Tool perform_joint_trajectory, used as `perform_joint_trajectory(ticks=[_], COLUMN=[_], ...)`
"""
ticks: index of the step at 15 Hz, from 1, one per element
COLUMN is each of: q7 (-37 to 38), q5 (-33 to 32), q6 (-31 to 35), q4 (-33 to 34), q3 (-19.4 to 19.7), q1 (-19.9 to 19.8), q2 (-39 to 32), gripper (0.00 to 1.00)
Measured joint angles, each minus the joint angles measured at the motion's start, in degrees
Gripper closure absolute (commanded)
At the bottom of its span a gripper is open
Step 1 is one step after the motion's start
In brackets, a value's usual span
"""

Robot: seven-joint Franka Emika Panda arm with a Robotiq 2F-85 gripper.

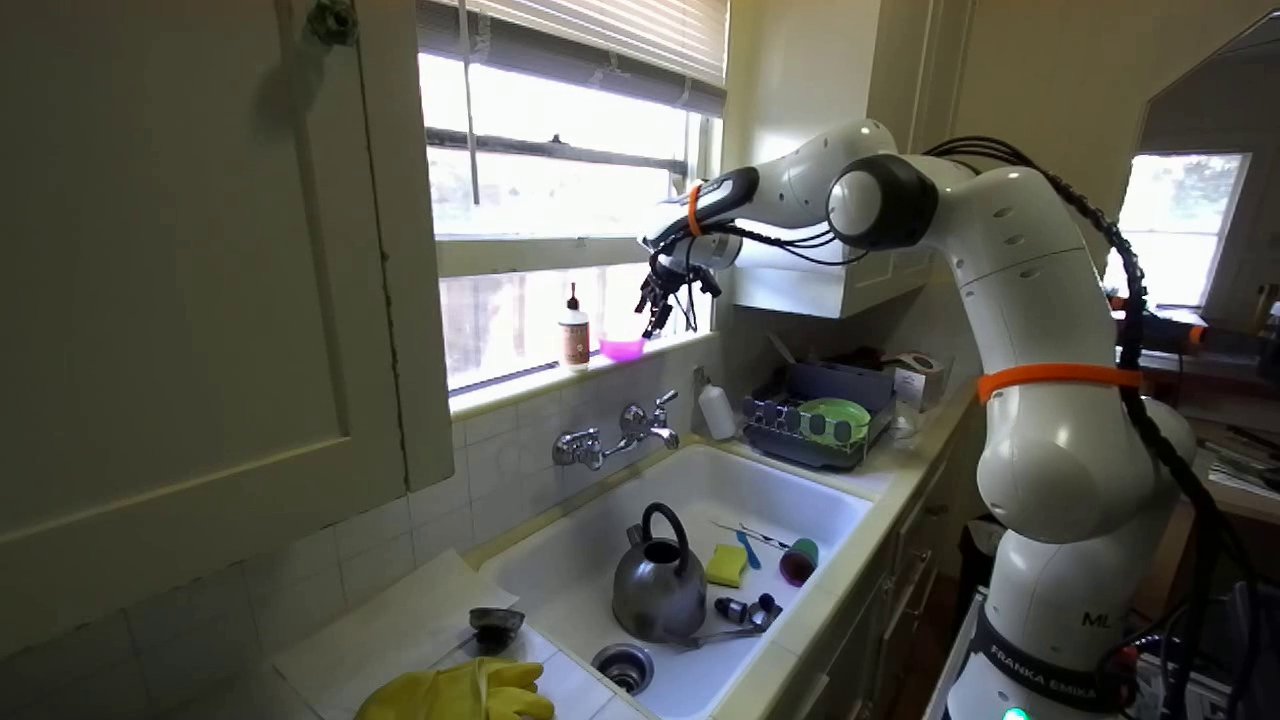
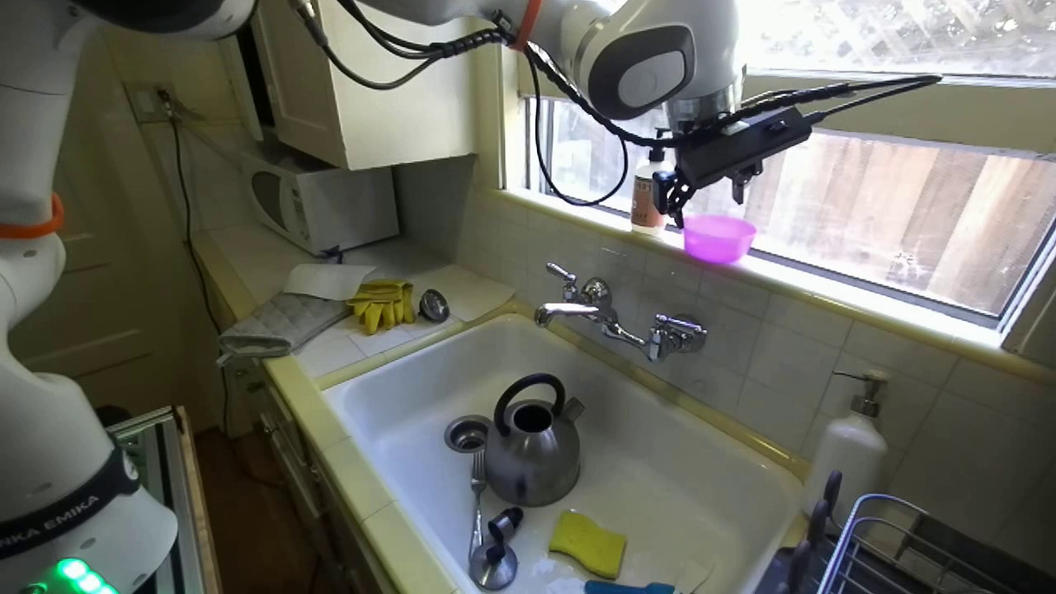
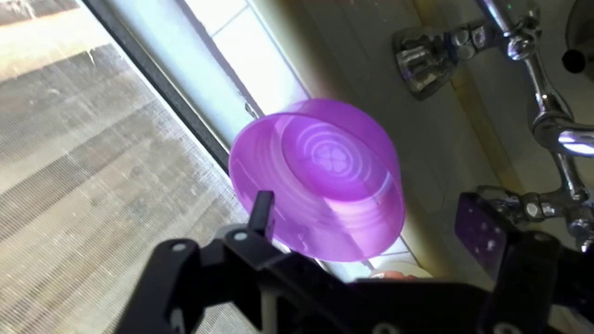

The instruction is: Put the purple bowl on the windowsill.

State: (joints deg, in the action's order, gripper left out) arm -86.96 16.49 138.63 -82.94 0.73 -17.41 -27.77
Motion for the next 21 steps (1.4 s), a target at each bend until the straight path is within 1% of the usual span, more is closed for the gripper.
perform_joint_trajectory(ticks=[2,4,8,13,16,21], q7=[7.4,13.4,21.1,27.0,30.1,32.2], q5=[-2.4,-4.0,-4.1,-3.5,-2.5,-0.2], q6=[-0.3,-2.2,-5.3,-4.3,-1.1,5.2], q4=[-1.9,-3.7,-7.2,-11.9,-15.1,-20.1], q3=[1.2,1.7,1.7,1.8,1.9,2.3], q1=[1.1,1.7,1.7,1.7,1.7,1.5], q2=[1.7,3.5,7.1,10.7,12.2,14.2], gripper=[0.0,0.0,0.0,0.0,0.0,0.0])
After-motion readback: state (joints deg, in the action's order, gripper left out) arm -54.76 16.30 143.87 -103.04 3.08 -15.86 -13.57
